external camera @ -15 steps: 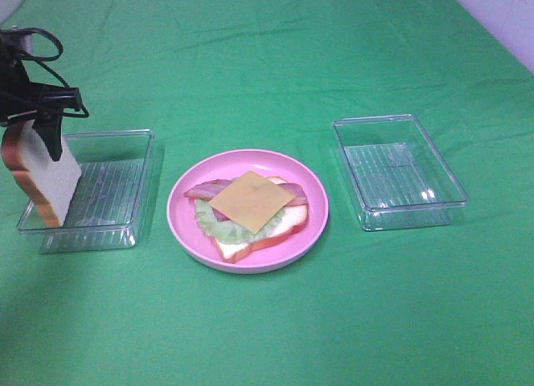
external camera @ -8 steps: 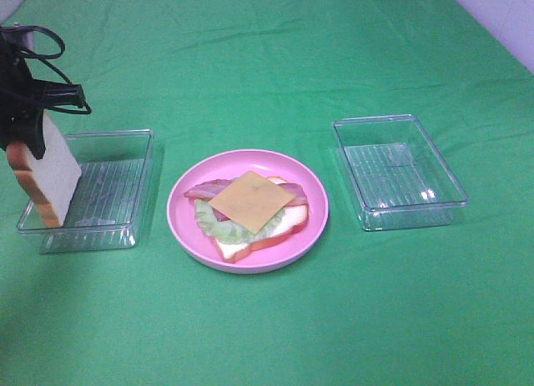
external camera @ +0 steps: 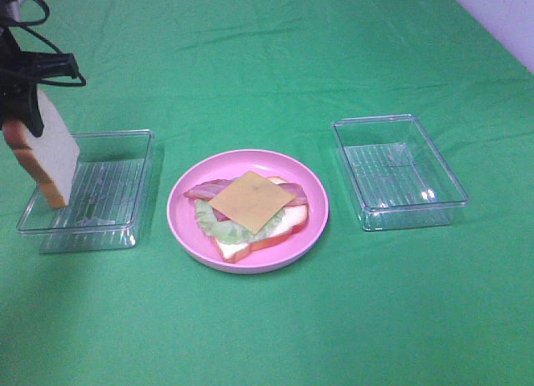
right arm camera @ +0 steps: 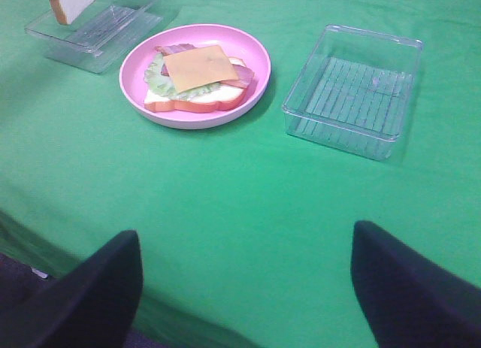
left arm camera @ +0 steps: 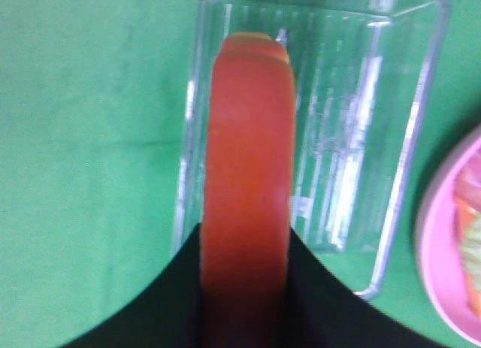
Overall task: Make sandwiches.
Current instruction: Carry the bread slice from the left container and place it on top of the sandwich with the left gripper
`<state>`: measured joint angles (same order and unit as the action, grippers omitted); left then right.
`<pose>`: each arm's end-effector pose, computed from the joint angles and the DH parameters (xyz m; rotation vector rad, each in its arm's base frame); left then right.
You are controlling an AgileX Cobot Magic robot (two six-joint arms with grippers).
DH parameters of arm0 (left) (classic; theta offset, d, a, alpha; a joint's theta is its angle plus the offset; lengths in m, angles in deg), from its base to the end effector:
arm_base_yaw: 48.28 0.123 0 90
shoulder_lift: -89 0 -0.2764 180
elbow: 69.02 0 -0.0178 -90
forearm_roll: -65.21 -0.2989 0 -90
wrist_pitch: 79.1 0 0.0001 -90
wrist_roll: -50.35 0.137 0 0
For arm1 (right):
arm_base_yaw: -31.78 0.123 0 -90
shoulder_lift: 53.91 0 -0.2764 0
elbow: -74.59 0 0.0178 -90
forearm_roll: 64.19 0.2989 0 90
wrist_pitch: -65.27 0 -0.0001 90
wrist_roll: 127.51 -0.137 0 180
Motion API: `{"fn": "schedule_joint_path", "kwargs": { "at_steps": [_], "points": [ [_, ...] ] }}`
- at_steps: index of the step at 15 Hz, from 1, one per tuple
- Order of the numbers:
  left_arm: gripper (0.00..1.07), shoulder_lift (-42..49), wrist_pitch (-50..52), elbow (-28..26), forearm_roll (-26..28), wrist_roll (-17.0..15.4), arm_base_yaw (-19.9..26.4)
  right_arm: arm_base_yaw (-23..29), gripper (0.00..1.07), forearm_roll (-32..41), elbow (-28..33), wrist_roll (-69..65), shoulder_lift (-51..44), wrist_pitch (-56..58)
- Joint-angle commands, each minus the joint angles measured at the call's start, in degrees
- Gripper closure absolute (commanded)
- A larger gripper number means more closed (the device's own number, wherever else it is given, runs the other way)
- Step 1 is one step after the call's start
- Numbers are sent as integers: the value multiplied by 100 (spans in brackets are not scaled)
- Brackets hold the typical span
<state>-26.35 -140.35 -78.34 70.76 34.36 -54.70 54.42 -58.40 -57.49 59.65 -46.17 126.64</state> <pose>0.4367 -0.0608 0.1742 -0.2991 2.9199 -0.1934 0.0733 0.0437 0.2817 -0.5332 1.9802 0.2895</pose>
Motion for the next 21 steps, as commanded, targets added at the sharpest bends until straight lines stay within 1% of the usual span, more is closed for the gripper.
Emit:
{"fn": "schedule_joint_path", "kwargs": {
  "at_steps": [1,3,4,5,6,7,8,9,10,11,12,13,14,16,18,19,21],
  "points": [
    [107,281,86,34,1043,596,-115,6,34,-6,23,34,-86,-34],
    [107,315,223,34,1885,1238,-390,6,34,-6,23,34,-86,-34],
    [107,315,309,34,2212,1421,-579,6,34,-6,23,34,-86,-34],
    [107,315,573,34,2601,1553,-917,6,34,-6,23,34,-86,-34],
    [107,298,705,34,2687,1553,-1014,6,34,-6,23,34,-86,-34],
    [107,298,705,34,2687,1553,-1014,6,34,-6,23,34,-86,-34],
    [107,218,1060,34,2974,1553,-1358,6,34,-6,23,34,-86,-34],
    [107,97,1266,34,3077,1553,-1610,6,34,-6,23,34,-86,-34],
    [107,-143,1364,34,3111,1484,-1851,6,34,-6,23,34,-86,-34],
    [107,-269,1404,34,3123,1484,-1954,6,34,-6,23,34,-86,-34],
    [107,-269,1404,34,3123,1484,-1954,6,34,-6,23,34,-86,-34],
    [107,-476,1467,34,3168,1455,-2091,6,34,-6,23,34,-86,-34],
    [107,-647,1558,34,3220,1329,-2131,6,34,-6,23,34,-86,-34],
    [107,-705,1650,34,3231,1283,-2149,6,34,-6,23,34,-86,-34],
    [107,-722,1851,34,3289,1089,-2189,6,34,-6,23,34,-86,-34],
    [107,-722,1948,109,3306,1043,-2189,6,34,-6,23,34,-86,-34],
    [107,-710,2338,590,3592,1117,-2217,6,34,-6,23,34,-86,-34]
  ]
}}
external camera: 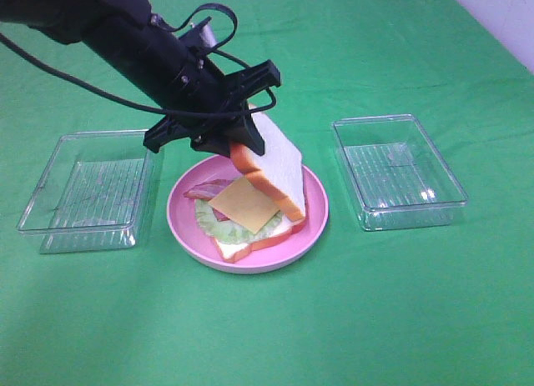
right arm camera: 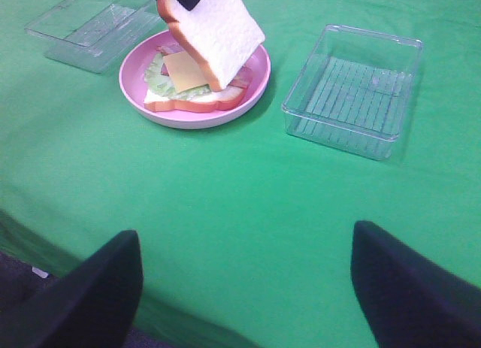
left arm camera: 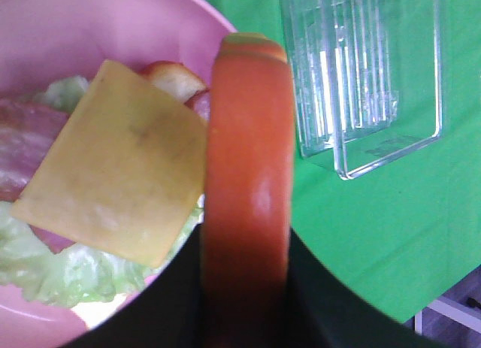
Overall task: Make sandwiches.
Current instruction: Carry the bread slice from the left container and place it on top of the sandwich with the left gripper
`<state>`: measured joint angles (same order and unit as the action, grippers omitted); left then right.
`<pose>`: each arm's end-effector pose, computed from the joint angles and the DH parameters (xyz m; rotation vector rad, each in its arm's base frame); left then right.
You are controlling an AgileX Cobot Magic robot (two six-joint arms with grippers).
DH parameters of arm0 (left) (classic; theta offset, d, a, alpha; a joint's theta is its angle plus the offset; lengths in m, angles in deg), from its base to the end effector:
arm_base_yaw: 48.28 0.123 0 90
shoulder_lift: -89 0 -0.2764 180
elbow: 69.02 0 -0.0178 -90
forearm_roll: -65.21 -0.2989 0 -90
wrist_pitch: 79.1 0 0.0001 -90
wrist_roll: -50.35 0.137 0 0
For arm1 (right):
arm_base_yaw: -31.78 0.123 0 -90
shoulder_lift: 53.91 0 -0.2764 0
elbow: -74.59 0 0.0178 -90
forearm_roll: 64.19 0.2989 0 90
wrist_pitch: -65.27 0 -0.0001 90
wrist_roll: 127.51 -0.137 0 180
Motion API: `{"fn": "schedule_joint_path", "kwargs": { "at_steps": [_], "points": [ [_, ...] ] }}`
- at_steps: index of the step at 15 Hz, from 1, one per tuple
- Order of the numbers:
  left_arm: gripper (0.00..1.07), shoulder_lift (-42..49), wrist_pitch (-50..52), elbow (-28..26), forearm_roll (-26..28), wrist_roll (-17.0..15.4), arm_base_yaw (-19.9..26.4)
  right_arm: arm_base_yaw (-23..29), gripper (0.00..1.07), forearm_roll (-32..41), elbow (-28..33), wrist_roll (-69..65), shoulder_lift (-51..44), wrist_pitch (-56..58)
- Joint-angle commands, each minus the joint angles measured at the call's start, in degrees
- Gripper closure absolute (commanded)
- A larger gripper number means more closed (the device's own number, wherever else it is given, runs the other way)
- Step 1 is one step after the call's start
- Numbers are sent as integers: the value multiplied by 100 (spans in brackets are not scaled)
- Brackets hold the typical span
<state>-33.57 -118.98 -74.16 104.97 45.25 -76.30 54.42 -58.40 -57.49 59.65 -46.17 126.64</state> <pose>0.4012 -0.2772 0.1256 -0.0754 2.7935 -0.9061 0.0733 0.0437 0.2817 -0.5332 1.9802 0.2895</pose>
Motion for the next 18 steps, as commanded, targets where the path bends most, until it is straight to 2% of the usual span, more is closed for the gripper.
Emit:
{"fn": "schedule_joint_path", "kwargs": {
  "at_steps": [1,4,9,11,13,14,15,16,18],
  "points": [
    [107,92,533,424,281,97,-57,6,34,-6,23,34,-86,-34],
    [107,195,842,636,435,97,-57,6,34,-6,23,34,-86,-34],
    [107,195,567,636,407,6,-57,6,34,-6,23,34,-86,-34],
    [87,195,510,636,350,6,-57,6,34,-6,23,34,-86,-34],
    [60,195,424,636,195,6,-57,6,34,-6,23,34,-86,-34],
    [50,212,401,636,0,11,-57,6,34,-6,23,34,-86,-34],
    [44,229,401,636,-201,11,-52,6,34,-6,23,34,-86,-34],
    [44,229,401,636,-201,11,-52,6,34,-6,23,34,-86,-34],
    [31,344,201,636,-751,11,-52,6,34,-6,23,34,-86,-34]
  ]
}}
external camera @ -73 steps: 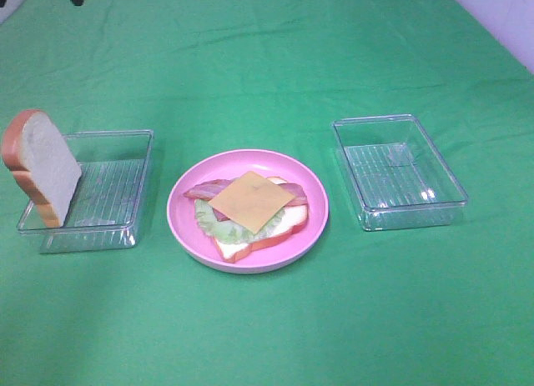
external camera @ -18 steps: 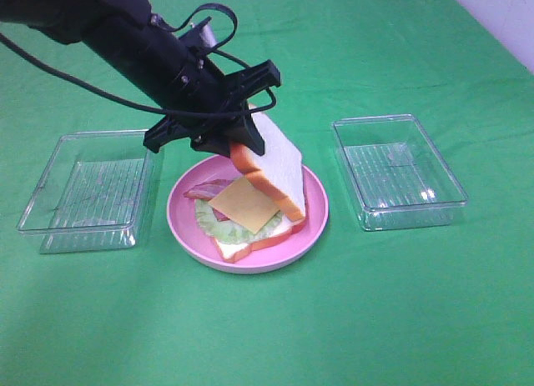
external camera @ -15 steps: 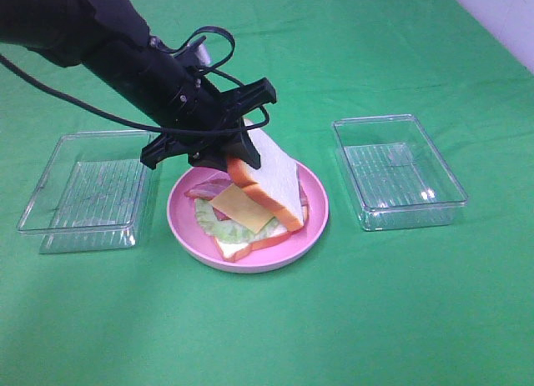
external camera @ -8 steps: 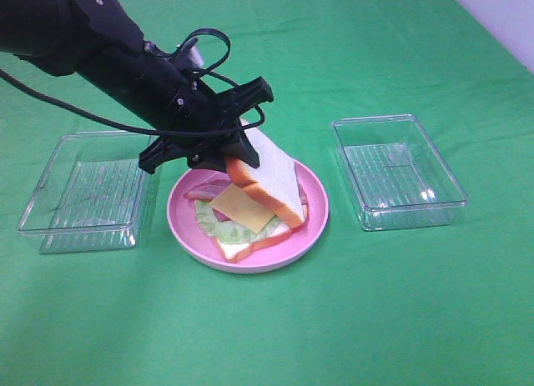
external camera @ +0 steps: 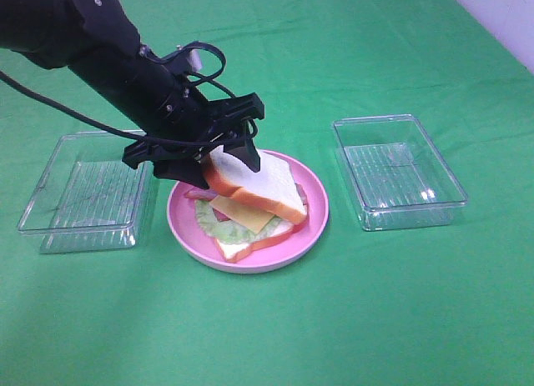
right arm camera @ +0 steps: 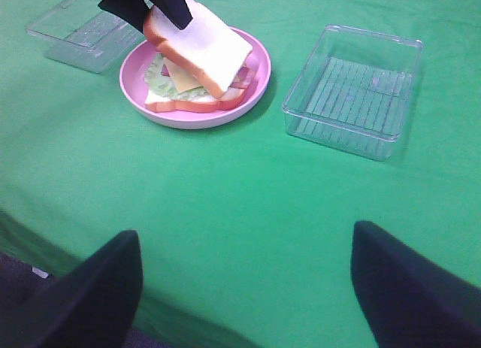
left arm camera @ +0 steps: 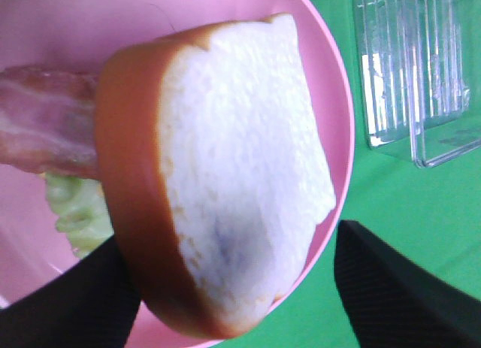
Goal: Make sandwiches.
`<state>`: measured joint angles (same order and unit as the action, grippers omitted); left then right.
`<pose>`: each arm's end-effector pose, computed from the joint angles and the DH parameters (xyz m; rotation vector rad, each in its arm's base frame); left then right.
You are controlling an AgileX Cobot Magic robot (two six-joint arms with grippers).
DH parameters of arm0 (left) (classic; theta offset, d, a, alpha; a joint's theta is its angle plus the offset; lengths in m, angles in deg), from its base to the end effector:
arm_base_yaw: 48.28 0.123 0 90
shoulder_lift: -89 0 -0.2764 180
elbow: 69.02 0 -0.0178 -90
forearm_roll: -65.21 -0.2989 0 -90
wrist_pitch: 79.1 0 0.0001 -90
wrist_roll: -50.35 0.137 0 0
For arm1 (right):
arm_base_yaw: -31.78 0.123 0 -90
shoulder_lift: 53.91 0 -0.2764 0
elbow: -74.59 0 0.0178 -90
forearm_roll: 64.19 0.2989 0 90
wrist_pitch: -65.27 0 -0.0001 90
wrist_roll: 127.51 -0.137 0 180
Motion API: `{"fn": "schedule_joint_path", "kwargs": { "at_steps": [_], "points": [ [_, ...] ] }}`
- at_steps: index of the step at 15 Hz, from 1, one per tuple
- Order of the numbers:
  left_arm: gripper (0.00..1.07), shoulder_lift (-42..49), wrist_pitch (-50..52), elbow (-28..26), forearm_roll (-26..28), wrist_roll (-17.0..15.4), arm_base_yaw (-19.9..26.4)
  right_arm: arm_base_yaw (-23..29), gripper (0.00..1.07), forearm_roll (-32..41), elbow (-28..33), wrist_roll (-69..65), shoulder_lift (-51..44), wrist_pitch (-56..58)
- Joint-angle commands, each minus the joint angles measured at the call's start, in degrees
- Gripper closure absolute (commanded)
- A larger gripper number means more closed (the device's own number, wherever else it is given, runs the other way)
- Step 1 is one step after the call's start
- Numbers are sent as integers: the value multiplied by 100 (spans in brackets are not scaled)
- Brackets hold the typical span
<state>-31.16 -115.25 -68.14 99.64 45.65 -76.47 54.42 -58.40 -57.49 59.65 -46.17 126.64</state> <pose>0.3878 -0.2597 0.1089 -0.0145 2.7987 -0.7686 0.0733 0.0437 0.2817 -0.5332 1.9802 0.2895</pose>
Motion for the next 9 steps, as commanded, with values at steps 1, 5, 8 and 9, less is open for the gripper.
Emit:
{"fn": "schedule_joint_path", "kwargs": {
  "at_steps": [1,5,8,9],
  "points": [
    [31,103,-172,34,-218,-29,-34,6,34,-6,23,34,-86,-34],
    [23,441,-590,0,-1014,-34,-34,6,34,-6,23,34,-86,-34],
    [23,819,-796,0,-1541,-34,-34,6,34,-6,23,34,-86,-34],
    [23,1008,-928,0,-1759,-34,-34,6,34,-6,23,34,-86,-34]
  ]
}}
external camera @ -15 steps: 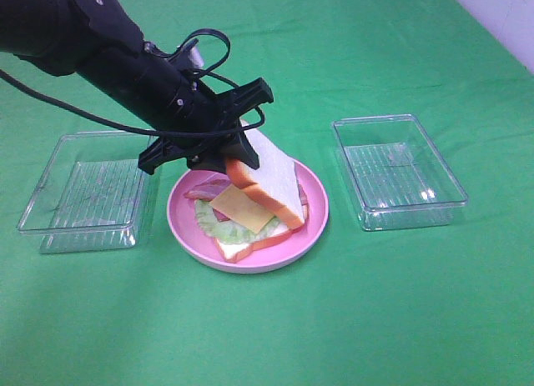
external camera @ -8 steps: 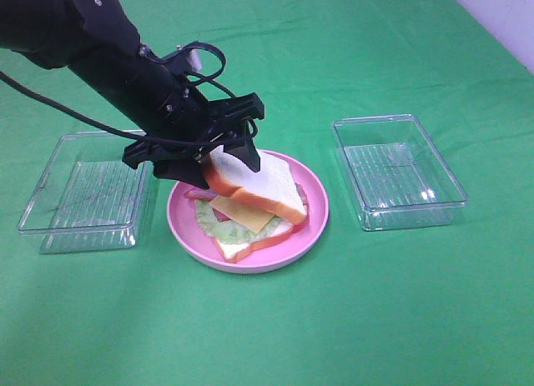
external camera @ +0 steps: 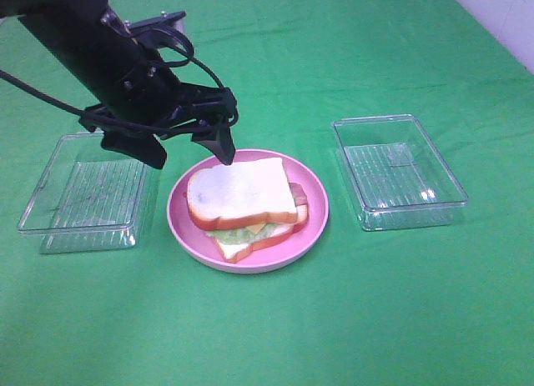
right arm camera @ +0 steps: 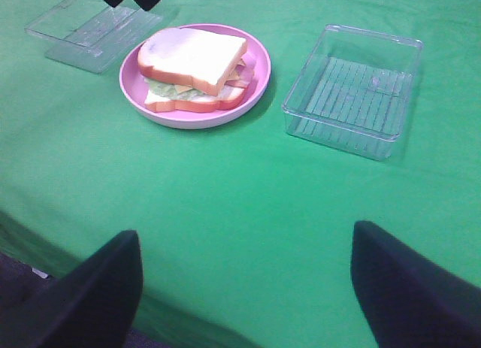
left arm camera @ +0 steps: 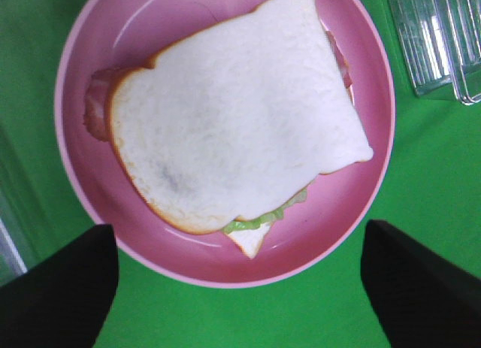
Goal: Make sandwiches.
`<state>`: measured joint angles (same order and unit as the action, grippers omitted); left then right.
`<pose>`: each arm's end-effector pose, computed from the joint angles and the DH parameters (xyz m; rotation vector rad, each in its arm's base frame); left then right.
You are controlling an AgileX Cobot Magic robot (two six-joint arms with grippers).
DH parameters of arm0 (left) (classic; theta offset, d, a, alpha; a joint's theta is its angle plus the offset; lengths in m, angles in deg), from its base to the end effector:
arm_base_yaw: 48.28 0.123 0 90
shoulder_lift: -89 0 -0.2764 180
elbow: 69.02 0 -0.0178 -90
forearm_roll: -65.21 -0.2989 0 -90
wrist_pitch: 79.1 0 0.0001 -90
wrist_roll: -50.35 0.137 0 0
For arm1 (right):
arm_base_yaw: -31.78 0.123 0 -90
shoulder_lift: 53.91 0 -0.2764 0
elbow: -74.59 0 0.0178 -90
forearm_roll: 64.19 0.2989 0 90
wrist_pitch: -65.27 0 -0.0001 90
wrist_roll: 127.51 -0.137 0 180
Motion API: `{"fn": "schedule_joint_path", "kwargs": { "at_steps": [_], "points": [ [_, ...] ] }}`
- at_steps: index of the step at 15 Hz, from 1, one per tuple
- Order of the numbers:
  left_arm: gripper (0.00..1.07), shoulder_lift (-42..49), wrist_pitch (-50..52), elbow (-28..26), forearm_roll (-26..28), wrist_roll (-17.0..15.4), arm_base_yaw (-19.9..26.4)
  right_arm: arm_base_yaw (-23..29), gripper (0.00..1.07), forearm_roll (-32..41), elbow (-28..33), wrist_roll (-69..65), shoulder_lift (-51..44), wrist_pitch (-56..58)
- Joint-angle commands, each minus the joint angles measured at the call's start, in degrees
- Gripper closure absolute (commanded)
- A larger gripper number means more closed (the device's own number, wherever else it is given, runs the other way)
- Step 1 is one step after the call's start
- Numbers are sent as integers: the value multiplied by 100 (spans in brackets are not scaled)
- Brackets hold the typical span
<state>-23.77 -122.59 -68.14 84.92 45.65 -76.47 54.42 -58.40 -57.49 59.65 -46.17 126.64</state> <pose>0.3756 -0.2374 0.1530 0.2885 2.7776 -0.5455 0.0733 0.0437 0.2817 -0.5332 1.9802 0.2895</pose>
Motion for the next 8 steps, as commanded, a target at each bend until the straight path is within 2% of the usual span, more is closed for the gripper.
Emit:
{"fn": "schedule_joint_path", "kwargs": {
  "at_steps": [1,3,4,5,8],
  "points": [
    [23,642,-533,0,-705,-34,-34,6,34,-6,23,34,-86,-34],
    [23,1152,-1037,0,-1060,-92,-34,6,34,-6,23,34,-86,-34],
    [23,1570,-1547,0,-1180,-229,-34,6,34,-6,23,34,-86,-34],
    [23,1570,-1547,0,-1180,-229,-34,6,34,-6,23,34,-86,-34],
    [23,2590,-2469,17,-1186,-298,-52,6,34,-6,23,34,-86,-34]
  ]
}}
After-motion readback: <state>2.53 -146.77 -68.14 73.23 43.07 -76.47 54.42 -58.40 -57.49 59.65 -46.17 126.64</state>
